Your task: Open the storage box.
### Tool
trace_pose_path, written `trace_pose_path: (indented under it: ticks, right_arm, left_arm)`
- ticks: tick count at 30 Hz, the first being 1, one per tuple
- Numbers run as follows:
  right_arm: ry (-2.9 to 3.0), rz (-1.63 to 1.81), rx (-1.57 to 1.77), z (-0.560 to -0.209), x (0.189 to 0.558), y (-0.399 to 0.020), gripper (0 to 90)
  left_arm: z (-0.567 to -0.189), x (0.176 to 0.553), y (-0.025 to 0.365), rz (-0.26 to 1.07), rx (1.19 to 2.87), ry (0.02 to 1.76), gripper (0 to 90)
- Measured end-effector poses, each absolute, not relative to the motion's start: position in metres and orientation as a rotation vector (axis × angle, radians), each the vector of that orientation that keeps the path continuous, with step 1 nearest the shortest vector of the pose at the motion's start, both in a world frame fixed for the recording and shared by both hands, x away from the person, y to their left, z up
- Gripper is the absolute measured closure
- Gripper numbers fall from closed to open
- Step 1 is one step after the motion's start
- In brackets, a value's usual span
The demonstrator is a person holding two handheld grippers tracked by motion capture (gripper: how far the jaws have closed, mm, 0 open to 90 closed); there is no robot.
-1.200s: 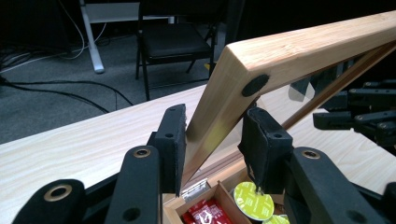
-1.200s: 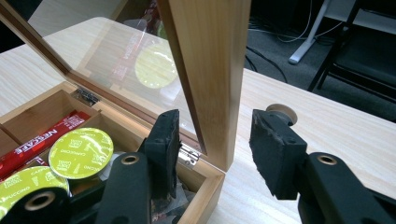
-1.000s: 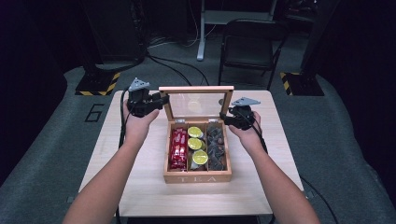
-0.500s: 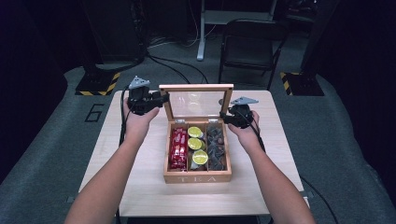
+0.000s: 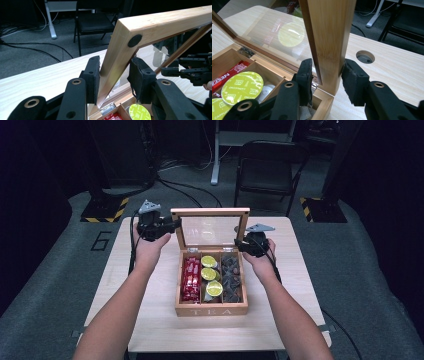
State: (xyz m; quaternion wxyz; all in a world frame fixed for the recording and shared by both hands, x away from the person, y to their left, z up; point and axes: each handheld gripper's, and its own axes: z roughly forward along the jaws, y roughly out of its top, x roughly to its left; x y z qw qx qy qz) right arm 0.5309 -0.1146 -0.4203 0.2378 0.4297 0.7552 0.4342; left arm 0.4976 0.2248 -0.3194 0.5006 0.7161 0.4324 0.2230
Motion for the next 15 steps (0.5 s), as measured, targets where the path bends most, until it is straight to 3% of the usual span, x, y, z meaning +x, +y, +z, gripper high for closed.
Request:
trace_pose_path:
  ticks: [15]
  right_arm:
    - [2.073, 1.162, 1.169, -0.4211, 0.5309, -0.1147, 64.1]
  left_arm:
    - [-0.3179, 0.5016, 0.223, 0.55, 1.749, 1.056, 62.1]
